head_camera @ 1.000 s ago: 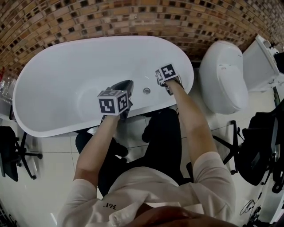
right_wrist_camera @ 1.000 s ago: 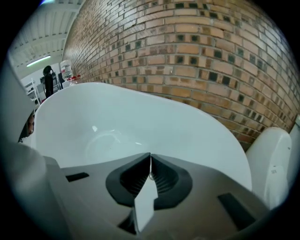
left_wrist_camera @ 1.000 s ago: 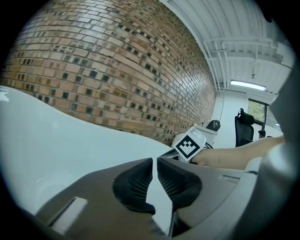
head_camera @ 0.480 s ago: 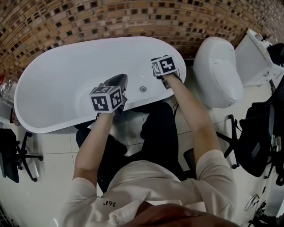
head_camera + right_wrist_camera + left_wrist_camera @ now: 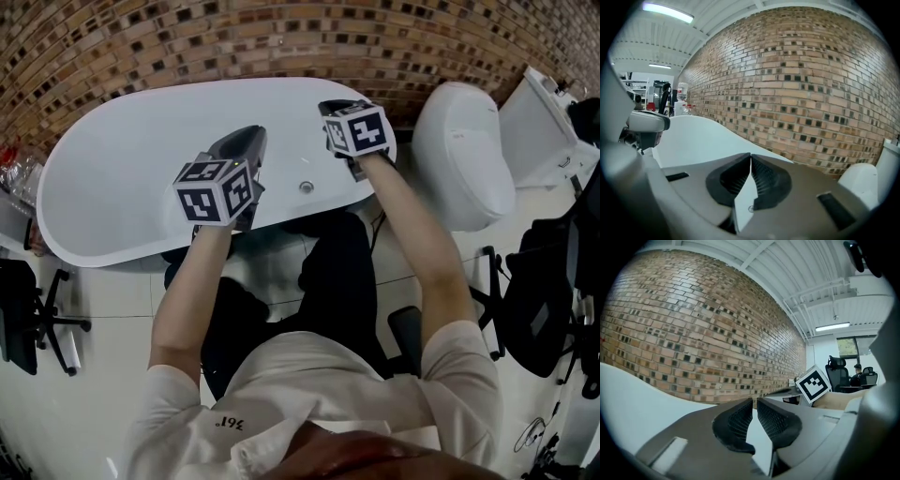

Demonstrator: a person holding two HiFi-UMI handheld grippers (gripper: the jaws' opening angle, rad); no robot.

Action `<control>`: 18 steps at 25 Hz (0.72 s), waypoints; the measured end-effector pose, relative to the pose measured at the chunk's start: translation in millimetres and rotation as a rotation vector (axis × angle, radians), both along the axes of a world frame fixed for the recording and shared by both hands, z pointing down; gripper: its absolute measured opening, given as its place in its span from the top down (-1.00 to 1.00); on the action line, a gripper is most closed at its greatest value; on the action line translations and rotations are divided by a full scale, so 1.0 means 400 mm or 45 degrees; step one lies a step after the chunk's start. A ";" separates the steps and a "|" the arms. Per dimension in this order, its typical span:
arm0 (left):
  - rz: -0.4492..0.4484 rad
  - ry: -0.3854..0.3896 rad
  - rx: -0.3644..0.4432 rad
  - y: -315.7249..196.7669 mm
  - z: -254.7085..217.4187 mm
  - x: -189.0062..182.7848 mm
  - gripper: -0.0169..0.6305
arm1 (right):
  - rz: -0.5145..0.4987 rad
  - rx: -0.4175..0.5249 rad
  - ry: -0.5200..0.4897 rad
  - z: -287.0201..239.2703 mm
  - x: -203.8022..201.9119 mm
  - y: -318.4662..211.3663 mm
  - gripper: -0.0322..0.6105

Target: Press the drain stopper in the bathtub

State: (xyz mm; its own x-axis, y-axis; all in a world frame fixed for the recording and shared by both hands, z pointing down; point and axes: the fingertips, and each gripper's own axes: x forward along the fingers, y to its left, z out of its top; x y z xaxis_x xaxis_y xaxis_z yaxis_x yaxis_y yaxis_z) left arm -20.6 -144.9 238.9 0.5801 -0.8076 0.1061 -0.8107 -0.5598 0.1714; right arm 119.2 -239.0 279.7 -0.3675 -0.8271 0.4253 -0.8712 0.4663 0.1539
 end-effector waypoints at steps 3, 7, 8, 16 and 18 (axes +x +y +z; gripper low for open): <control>0.001 0.003 0.066 0.025 -0.053 -0.005 0.83 | -0.023 0.059 -0.014 -0.063 -0.021 0.035 0.86; 0.019 0.013 0.101 0.060 -0.087 -0.006 0.83 | -0.036 0.102 -0.017 -0.108 -0.034 0.067 0.86; 0.023 0.015 0.105 0.068 -0.093 -0.008 0.83 | -0.043 0.110 -0.016 -0.114 -0.037 0.073 0.86; 0.019 0.032 0.156 0.110 -0.128 -0.022 0.83 | -0.024 0.193 -0.068 -0.170 -0.019 0.128 0.86; 0.006 0.042 0.154 0.114 -0.127 -0.030 0.83 | -0.023 0.185 -0.088 -0.169 -0.018 0.142 0.86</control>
State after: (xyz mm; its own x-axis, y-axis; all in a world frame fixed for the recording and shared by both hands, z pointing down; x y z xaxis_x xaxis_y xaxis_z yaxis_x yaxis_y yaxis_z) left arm -32.6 -99.2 188.1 0.5858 -0.8104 -0.0113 -0.8029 -0.5821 0.1286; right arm 111.8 -182.1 212.0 -0.4073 -0.8710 0.2746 -0.8736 0.4593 0.1610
